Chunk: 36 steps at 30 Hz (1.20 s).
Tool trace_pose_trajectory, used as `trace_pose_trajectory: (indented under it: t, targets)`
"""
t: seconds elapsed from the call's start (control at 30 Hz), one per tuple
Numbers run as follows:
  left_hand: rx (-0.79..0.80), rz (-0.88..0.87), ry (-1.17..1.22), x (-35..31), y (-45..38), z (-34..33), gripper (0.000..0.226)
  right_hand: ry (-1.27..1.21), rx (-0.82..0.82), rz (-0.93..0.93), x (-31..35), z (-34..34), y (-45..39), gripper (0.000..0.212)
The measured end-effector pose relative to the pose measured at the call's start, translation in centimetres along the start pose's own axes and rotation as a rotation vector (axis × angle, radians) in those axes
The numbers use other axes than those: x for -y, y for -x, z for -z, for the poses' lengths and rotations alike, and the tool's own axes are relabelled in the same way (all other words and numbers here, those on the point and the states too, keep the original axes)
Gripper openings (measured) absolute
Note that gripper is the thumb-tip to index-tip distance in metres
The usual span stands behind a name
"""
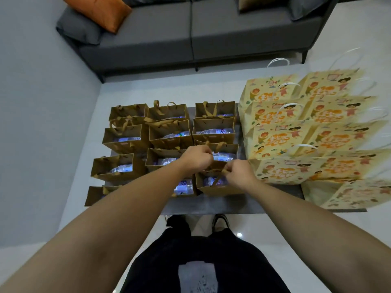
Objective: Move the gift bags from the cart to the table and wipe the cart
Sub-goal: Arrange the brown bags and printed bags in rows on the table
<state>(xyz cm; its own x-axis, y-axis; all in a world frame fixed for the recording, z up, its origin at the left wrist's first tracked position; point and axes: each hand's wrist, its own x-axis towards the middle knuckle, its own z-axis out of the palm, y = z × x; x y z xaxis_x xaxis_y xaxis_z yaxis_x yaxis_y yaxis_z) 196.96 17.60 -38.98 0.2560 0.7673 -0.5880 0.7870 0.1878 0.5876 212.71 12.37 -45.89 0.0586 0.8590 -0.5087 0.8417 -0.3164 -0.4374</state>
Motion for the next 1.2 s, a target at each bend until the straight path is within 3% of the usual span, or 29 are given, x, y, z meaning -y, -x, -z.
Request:
trace_pose_trajectory:
  t: [0.3,0.4,0.5,0.63,0.73,0.83,1.0,1.1,1.2]
  targets:
    - [-0.064,0.222,-0.147,9.6,1.4,2.5,0.014,0.169,0.069,-0.069,0.1,-2.0,-2.7,0.020]
    - [-0.050,0.246,-0.210,11.9,1.5,3.0,0.018,0.258,-0.047,-0.029,1.0,-2.7,-3.1,0.024]
    - [-0.024,0.252,-0.233,13.6,1.6,3.4,0.021,0.249,-0.137,0.131,2.9,-3.8,-2.7,0.016]
    - [-0.018,0.280,-0.206,16.4,1.5,3.6,0.019,0.140,0.081,0.248,6.4,-7.3,-2.8,0.010]
    - [0.044,0.297,-0.195,18.7,1.6,3.7,0.020,0.171,0.317,0.264,8.6,-11.1,-3.2,0.017]
    - [0.081,0.312,-0.189,20.9,1.4,4.0,0.022,0.213,0.385,0.260,10.3,-15.1,-3.9,0.028]
    - [0.035,0.312,-0.114,25.3,0.0,4.6,0.017,0.166,0.359,0.159,12.4,-19.4,-5.5,0.038]
    - [0.043,0.350,-0.086,27.3,-0.9,5.3,0.023,-0.011,0.258,0.105,13.2,-20.3,-5.8,0.034]
    - [0.058,0.379,-0.058,28.6,-2.1,5.7,0.023,-0.138,0.146,0.170,13.9,-20.3,-6.0,0.037]
